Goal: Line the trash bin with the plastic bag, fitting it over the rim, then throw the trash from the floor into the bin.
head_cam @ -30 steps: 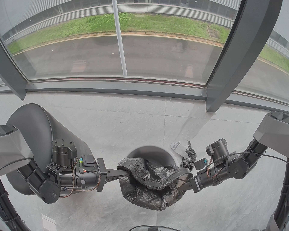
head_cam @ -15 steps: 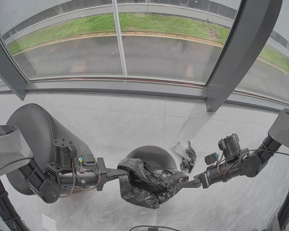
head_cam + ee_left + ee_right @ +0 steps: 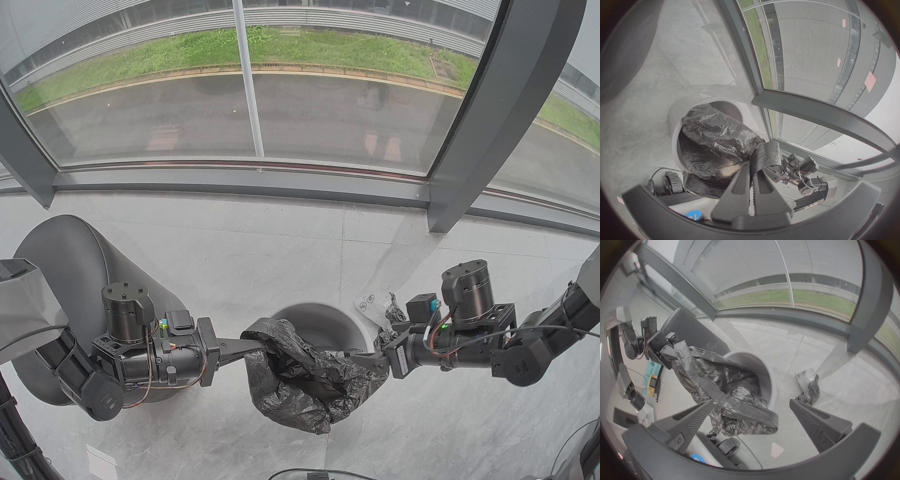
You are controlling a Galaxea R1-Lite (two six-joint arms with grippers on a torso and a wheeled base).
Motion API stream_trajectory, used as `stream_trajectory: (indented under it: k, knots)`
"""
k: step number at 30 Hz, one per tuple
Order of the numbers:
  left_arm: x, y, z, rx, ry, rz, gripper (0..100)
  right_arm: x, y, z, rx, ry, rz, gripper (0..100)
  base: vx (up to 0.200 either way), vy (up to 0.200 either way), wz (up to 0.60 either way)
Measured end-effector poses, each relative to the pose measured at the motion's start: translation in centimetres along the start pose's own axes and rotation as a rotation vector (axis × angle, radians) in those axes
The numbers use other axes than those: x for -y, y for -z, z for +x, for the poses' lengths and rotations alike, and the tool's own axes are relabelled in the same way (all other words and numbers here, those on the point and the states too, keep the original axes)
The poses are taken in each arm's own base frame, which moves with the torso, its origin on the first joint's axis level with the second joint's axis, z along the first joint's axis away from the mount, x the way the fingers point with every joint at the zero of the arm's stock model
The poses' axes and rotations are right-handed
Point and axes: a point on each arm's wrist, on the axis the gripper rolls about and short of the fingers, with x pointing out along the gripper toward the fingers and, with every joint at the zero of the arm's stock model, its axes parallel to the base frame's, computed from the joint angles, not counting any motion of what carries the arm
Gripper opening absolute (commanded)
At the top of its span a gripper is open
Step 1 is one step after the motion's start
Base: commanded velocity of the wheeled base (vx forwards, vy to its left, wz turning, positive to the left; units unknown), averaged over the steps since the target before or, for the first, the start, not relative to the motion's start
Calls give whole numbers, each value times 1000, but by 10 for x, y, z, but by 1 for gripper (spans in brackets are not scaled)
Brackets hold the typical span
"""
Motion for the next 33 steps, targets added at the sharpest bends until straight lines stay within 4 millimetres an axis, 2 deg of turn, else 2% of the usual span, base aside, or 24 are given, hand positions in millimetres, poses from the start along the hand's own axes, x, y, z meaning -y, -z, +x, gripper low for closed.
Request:
stream_trajectory:
  k: [5,9,18,27,28,33]
  knots:
    - [1,-4,-1,19,10,11,0,-36,2,13,31,-13,-141,100,0,0,0]
    - [2,-6,-1,27,15,16,0,-52,6,22,20,-41,-184,100,0,0,0]
    - [3,-7,-2,30,17,18,0,-56,12,34,-13,-52,-192,100,0,0,0]
    - [4,-6,-2,31,19,20,0,-44,19,56,-41,-31,-170,100,0,0,0]
    - [4,-6,-2,31,20,20,0,-43,19,59,-43,-28,-166,0,0,0,0]
    - [5,-6,-3,31,21,22,0,-37,20,69,-21,-15,-154,0,0,0,0]
